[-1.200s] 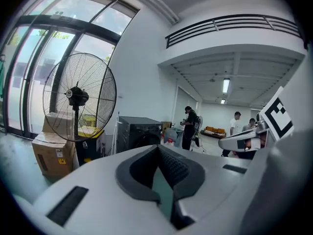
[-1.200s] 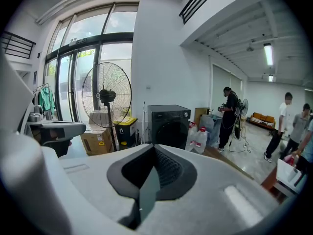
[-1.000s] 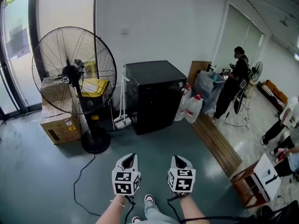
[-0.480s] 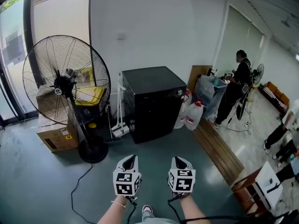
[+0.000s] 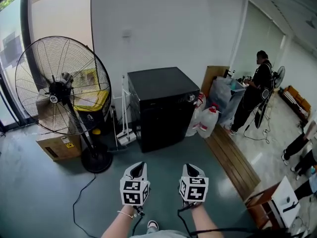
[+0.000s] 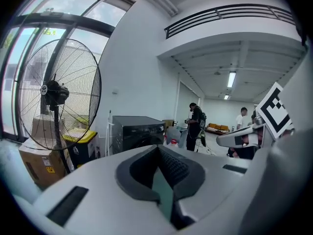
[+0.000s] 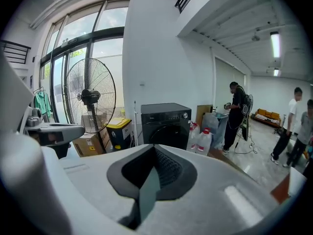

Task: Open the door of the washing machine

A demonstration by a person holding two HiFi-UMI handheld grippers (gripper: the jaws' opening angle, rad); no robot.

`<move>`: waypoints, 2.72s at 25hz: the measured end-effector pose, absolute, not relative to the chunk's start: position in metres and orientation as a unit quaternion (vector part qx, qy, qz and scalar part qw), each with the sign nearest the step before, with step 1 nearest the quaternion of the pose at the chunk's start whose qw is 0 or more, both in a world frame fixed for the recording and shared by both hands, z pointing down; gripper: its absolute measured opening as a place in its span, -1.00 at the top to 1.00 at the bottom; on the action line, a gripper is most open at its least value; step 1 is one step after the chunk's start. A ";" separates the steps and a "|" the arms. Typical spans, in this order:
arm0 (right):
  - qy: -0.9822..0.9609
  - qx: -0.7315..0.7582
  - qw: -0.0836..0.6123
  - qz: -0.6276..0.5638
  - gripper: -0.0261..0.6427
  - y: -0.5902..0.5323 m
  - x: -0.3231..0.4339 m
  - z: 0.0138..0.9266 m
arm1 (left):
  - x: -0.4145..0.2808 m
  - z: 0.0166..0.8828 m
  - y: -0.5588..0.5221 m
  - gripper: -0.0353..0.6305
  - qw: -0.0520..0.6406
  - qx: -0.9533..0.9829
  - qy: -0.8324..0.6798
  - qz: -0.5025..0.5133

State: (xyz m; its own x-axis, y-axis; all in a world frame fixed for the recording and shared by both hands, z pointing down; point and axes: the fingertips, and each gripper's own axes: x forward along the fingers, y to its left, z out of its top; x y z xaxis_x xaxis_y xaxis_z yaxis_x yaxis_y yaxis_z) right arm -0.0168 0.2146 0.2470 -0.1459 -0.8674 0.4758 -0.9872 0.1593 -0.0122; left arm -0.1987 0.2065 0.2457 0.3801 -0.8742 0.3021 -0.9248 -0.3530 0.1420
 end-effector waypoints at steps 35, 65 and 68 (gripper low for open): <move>-0.731 0.638 0.167 0.175 0.91 0.007 0.038 0.256 | -0.153 0.251 -0.010 0.88 0.134 0.826 -0.538 0.097; -0.724 0.627 0.205 0.202 0.91 -0.212 0.047 0.294 | -0.164 0.315 -0.216 0.88 0.197 0.799 -0.554 0.125; -0.731 0.619 0.209 0.199 0.91 -0.221 0.047 0.295 | -0.165 0.320 -0.217 0.88 0.199 0.793 -0.562 0.125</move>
